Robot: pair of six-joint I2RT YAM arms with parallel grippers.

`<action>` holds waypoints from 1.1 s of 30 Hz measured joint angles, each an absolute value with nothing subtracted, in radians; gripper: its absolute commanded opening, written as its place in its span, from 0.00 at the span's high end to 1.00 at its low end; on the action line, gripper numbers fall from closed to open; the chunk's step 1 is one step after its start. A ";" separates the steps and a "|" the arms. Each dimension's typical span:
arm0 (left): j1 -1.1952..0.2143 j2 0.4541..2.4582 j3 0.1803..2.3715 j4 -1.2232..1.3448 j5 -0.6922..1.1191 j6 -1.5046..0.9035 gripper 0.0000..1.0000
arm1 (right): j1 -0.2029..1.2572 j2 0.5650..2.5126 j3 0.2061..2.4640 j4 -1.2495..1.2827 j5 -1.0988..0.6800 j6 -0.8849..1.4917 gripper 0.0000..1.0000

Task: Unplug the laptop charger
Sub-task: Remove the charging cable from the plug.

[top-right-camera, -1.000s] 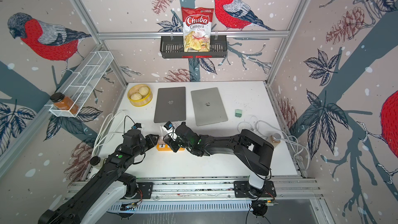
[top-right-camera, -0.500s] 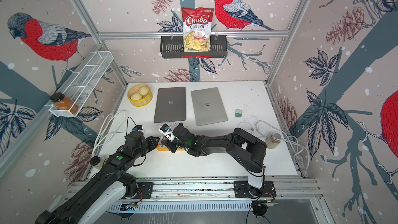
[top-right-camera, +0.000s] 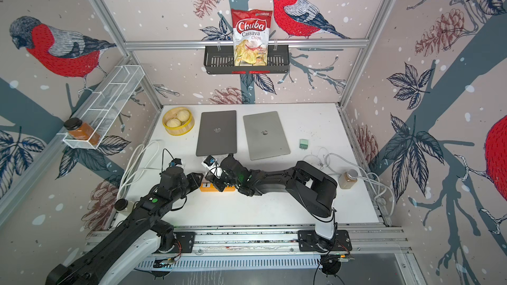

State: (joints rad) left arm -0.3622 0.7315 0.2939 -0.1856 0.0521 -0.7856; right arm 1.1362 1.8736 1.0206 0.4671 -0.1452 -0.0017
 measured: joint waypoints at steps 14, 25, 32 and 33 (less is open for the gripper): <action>-0.397 0.715 0.290 -0.191 0.028 -0.789 0.73 | 1.131 1.909 1.057 0.465 -0.168 -0.023 0.68; -0.408 0.711 0.290 -0.194 0.016 -0.797 0.73 | 1.130 1.925 1.065 0.459 -0.176 -0.031 0.82; -0.415 0.708 0.290 -0.201 0.008 -0.798 0.73 | 1.132 1.916 1.052 0.466 -0.175 -0.044 0.92; -0.416 0.708 0.290 -0.202 0.008 -0.805 0.73 | 1.133 1.914 1.052 0.464 -0.175 -0.046 0.92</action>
State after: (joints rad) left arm -0.4156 0.7078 0.2897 -0.2016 0.0082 -0.8055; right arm 1.1332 1.9137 1.0519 0.4641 -0.1745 -0.0463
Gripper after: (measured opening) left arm 0.269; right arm 0.137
